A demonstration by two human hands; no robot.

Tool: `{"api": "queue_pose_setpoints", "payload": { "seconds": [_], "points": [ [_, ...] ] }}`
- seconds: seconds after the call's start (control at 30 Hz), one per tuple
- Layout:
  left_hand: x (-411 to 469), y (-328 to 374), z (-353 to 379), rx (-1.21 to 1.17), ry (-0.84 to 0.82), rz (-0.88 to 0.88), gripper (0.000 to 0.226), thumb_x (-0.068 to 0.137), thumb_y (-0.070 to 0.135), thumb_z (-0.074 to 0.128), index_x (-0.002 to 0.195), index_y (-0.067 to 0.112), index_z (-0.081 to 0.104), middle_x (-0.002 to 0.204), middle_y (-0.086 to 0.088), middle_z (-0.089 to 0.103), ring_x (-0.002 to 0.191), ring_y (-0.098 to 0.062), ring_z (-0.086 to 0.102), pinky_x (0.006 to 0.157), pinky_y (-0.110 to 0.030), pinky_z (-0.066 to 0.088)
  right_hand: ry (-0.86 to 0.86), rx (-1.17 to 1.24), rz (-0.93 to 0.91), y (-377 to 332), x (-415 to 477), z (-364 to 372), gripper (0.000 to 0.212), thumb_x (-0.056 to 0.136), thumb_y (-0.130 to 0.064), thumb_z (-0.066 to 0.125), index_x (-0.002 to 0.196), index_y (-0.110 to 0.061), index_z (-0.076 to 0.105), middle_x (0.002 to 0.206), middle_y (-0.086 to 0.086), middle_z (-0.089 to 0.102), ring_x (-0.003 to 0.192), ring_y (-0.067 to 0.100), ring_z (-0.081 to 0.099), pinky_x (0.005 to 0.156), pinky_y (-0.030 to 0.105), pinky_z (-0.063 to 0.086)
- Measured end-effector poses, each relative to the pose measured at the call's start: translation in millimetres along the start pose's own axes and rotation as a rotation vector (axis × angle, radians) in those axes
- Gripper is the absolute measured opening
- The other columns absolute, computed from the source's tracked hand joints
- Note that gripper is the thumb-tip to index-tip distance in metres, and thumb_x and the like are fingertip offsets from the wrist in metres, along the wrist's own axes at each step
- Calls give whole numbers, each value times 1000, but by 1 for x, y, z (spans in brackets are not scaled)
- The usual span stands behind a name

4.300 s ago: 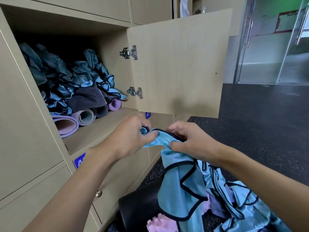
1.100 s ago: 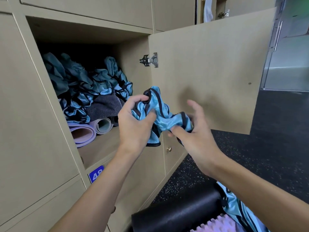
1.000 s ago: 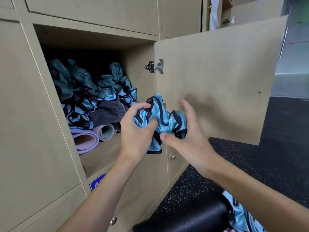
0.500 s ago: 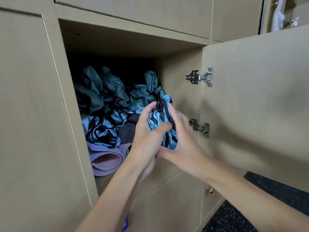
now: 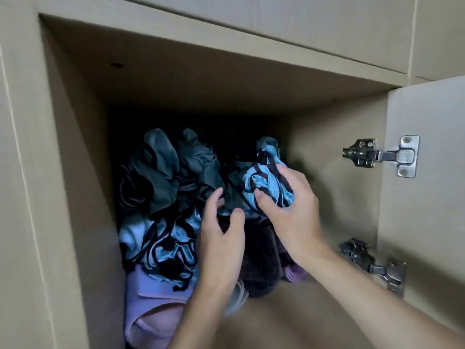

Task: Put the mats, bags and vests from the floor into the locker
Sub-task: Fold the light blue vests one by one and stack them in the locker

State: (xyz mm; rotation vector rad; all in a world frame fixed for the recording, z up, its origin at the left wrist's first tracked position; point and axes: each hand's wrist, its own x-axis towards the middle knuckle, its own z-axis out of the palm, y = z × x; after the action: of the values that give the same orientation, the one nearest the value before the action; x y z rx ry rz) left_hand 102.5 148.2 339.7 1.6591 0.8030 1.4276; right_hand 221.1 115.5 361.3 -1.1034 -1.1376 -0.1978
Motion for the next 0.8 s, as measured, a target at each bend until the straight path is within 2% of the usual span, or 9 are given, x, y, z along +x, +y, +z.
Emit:
{"api": "queue_pose_setpoints", "payload": {
  "seconds": [0.03, 0.1, 0.17, 0.23, 0.27, 0.33, 0.4, 0.7, 0.8],
  "points": [
    [4, -14, 0, 272, 90, 3, 49, 94, 39, 55, 140, 47, 39, 146, 19, 42, 136, -5, 39, 113, -40, 29, 8, 1, -4, 4, 10, 4, 57, 81, -16, 77, 134, -19, 54, 123, -11, 55, 114, -9, 51, 98, 7, 37],
    [9, -37, 1, 700, 134, 0, 59, 91, 52, 55, 145, 47, 32, 158, 17, 24, 148, -7, 16, 119, -53, 7, 12, 23, -21, 14, 27, 15, 63, 81, -21, 78, 134, -30, 45, 128, -9, 56, 118, 0, 52, 103, 21, 42],
    [16, -49, 5, 831, 87, -15, 68, 89, 61, 52, 149, 47, 24, 163, 16, 10, 151, -7, -2, 118, -55, 1, 65, 46, -14, 21, 46, 37, 68, 78, -27, 79, 131, -35, 37, 130, -3, 56, 121, 14, 54, 103, 38, 46],
    [24, -51, 8, 861, 87, -38, 71, 88, 66, 49, 150, 49, 18, 163, 18, 4, 151, -7, -8, 118, -56, 1, 102, -11, -56, 32, 74, 67, 70, 82, -32, 75, 138, -32, 34, 141, 5, 46, 131, 24, 45, 108, 46, 40],
    [27, -51, 9, 875, 100, -52, 71, 88, 67, 48, 150, 50, 17, 162, 19, 3, 151, -7, -8, 119, -56, 1, 19, -145, -77, 36, 92, 82, 70, 87, -36, 69, 145, -31, 30, 151, 8, 35, 138, 29, 35, 112, 49, 33],
    [30, -52, 9, 903, 108, -72, 72, 88, 68, 47, 150, 50, 15, 162, 19, 1, 151, -7, -8, 119, -56, 0, -313, -523, -60, 43, 123, 108, 70, 94, -51, 52, 153, -34, 18, 162, 5, 11, 145, 35, 19, 115, 56, 21],
    [33, -53, 7, 914, 93, -86, 72, 89, 68, 47, 150, 49, 15, 163, 19, 0, 151, -7, -8, 118, -57, -2, -442, -653, -71, 44, 134, 119, 73, 92, -63, 45, 153, -40, 14, 164, 1, 4, 147, 34, 12, 116, 59, 15],
    [26, -50, 0, 771, 101, -49, 68, 89, 61, 52, 149, 47, 22, 162, 21, 8, 150, -2, -5, 118, -53, -4, -300, -384, -108, 48, 107, 112, 93, 87, -54, 62, 155, -18, 11, 164, 2, 0, 150, 25, 8, 120, 44, 20],
    [24, -53, -1, 755, 100, -32, 68, 90, 60, 52, 150, 46, 23, 162, 21, 8, 150, -2, -3, 119, -51, -4, -504, -386, -22, 50, 110, 118, 100, 84, -65, 58, 156, -23, 2, 165, 0, -1, 151, 23, 2, 121, 46, 15]
  ]
}}
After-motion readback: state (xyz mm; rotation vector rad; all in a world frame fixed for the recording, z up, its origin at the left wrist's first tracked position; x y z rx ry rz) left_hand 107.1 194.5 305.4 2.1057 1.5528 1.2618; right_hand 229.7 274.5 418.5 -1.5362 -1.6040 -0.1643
